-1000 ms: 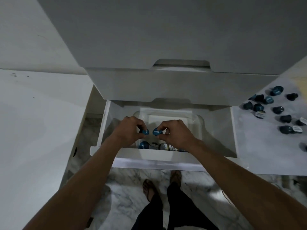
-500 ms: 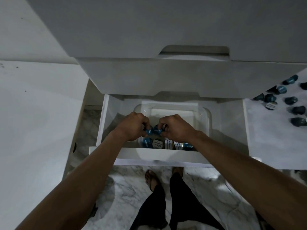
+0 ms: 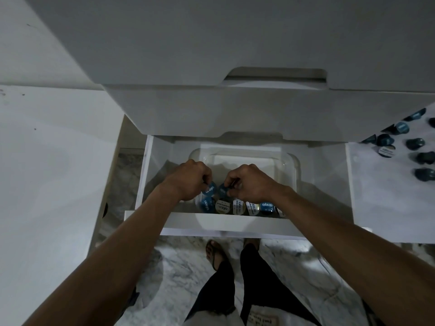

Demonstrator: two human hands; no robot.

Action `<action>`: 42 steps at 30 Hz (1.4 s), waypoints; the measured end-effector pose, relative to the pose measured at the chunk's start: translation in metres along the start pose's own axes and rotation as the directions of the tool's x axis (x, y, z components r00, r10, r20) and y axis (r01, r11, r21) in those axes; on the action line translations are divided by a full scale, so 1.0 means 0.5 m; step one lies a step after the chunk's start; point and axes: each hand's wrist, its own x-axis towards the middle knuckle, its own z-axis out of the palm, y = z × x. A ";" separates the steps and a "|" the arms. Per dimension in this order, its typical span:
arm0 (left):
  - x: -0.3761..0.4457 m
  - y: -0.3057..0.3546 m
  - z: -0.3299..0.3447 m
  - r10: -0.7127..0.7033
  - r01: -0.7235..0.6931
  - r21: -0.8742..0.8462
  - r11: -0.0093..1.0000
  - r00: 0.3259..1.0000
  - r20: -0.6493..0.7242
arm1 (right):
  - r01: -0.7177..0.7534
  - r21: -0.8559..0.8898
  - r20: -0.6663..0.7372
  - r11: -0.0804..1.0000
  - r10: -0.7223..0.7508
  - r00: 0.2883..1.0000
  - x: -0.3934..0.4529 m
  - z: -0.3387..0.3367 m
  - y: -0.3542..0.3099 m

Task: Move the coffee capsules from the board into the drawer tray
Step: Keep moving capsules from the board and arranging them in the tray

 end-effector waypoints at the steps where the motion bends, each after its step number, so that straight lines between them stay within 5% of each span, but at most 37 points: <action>1: 0.000 0.001 0.000 0.003 -0.003 0.001 1.000 1.000 -0.003 | 0.002 0.002 0.002 1.000 -0.002 1.000 0.001 0.001 0.001; 21: -0.066 0.098 -0.036 -0.008 -0.026 -0.165 0.986 0.980 -0.197 | 0.071 0.334 -0.393 0.940 0.070 0.917 -0.128 -0.068 -0.012; 33: -0.017 0.527 0.021 0.082 -0.207 -0.244 0.948 0.894 -0.440 | 0.210 0.347 -0.589 0.914 0.038 0.807 -0.436 -0.249 0.196; 42: 0.100 0.877 0.181 0.130 -0.243 -0.293 0.925 0.925 -0.357 | 0.079 0.370 -0.732 0.925 0.238 0.638 -0.669 -0.387 0.504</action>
